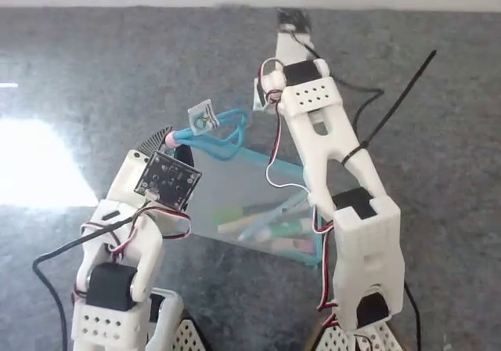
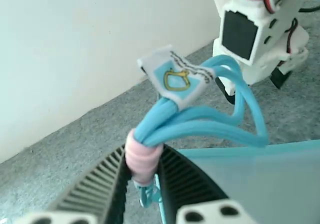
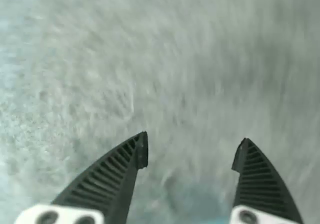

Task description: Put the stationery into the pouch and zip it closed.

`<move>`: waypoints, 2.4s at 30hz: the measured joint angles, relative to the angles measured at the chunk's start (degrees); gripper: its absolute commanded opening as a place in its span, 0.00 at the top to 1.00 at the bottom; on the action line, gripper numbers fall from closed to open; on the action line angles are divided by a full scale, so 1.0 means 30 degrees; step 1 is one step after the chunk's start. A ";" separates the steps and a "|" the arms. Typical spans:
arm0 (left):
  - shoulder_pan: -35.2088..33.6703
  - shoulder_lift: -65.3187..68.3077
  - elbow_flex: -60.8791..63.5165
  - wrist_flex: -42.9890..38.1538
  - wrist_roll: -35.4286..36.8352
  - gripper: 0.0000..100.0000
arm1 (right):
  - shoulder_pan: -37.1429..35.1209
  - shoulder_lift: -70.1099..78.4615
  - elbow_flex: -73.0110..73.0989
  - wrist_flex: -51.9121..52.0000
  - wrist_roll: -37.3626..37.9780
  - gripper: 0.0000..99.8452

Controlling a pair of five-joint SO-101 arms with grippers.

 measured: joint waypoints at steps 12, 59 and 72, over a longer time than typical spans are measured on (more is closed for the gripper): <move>0.0000 0.0000 0.0000 0.0000 0.0029 0.99 | -0.2520 0.0352 -0.0029 0.2813 0.0059 0.77; -0.0615 -0.0879 0.3985 -0.5421 0.1407 0.99 | -0.3341 -0.0762 0.0703 0.3253 0.0117 0.69; -0.0938 -0.2872 0.5011 -0.6535 0.2051 0.99 | -0.3956 -0.4425 -0.0322 0.8527 0.4278 0.83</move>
